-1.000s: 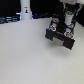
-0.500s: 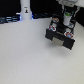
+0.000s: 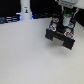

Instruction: Open the kcup holder, insert the kcup into the holder, and close the kcup holder

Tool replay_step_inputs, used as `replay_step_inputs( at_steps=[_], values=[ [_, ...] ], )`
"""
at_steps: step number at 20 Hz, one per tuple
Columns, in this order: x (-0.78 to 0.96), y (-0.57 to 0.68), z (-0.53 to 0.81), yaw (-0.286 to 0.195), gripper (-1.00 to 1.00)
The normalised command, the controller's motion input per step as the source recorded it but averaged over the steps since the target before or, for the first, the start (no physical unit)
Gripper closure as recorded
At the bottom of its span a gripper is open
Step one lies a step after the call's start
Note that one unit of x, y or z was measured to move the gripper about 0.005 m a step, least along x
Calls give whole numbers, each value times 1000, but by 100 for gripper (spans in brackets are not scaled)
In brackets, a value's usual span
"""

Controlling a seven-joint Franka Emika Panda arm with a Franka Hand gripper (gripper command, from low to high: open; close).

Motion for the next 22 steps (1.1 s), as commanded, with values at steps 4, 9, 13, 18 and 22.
replay_step_inputs(
  at_steps=[4, 9, 13, 18, 22],
  values=[
    [-234, -357, 0, -29, 100],
    [-87, -82, -70, 12, 100],
    [-74, -77, -288, 41, 100],
    [-76, -69, -187, 25, 100],
    [-144, -254, 48, -9, 100]
  ],
)
